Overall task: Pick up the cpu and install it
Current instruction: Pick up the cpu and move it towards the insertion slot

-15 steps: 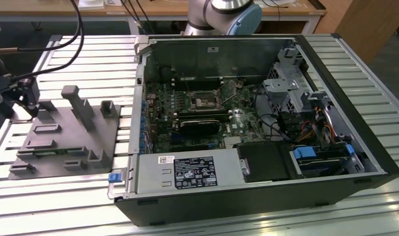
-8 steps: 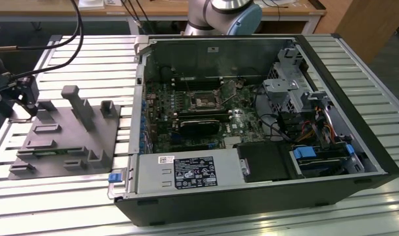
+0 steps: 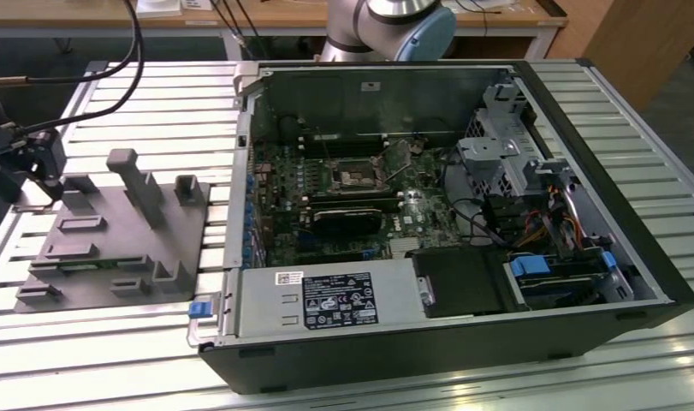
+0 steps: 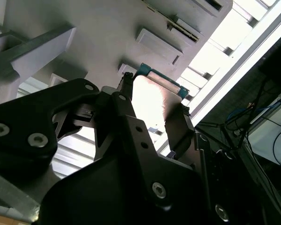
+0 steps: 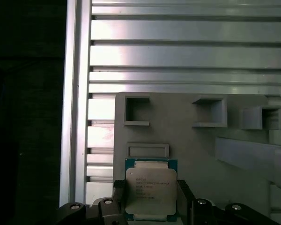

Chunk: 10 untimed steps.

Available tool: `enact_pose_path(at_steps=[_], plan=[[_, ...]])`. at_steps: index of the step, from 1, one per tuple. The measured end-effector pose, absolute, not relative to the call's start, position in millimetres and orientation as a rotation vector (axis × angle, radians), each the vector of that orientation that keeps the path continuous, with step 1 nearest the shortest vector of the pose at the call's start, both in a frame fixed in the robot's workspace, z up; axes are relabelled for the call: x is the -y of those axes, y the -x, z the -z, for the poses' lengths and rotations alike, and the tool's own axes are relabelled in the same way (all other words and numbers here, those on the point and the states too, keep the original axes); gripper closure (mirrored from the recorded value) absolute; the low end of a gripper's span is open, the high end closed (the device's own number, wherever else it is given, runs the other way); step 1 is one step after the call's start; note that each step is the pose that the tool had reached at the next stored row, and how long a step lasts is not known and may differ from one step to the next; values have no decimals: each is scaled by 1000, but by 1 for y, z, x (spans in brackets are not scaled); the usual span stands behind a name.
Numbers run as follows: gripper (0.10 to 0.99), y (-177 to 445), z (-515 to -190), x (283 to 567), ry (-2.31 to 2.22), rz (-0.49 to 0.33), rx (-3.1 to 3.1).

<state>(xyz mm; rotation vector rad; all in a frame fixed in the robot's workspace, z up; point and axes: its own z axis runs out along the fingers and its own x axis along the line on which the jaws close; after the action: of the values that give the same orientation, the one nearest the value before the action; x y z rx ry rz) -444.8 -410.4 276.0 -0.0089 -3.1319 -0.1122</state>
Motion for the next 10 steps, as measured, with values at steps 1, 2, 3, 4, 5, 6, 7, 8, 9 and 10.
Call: enact_pose_path(at_steps=[1, 2, 3, 4, 5, 6, 7, 8, 9, 10], plan=[[561, 445, -277, 410, 9, 112, 3132], [561, 445, -277, 410, 9, 112, 3132], [561, 445, -278, 410, 9, 112, 3132], [561, 445, -278, 410, 9, 112, 3132], [561, 445, -279, 410, 9, 112, 3132], [561, 445, -279, 410, 9, 112, 3132], [561, 445, -280, 410, 9, 112, 3132], [561, 445, -280, 410, 9, 112, 3132], [561, 445, -281, 410, 9, 112, 3132], [561, 445, -281, 410, 9, 112, 3132]])
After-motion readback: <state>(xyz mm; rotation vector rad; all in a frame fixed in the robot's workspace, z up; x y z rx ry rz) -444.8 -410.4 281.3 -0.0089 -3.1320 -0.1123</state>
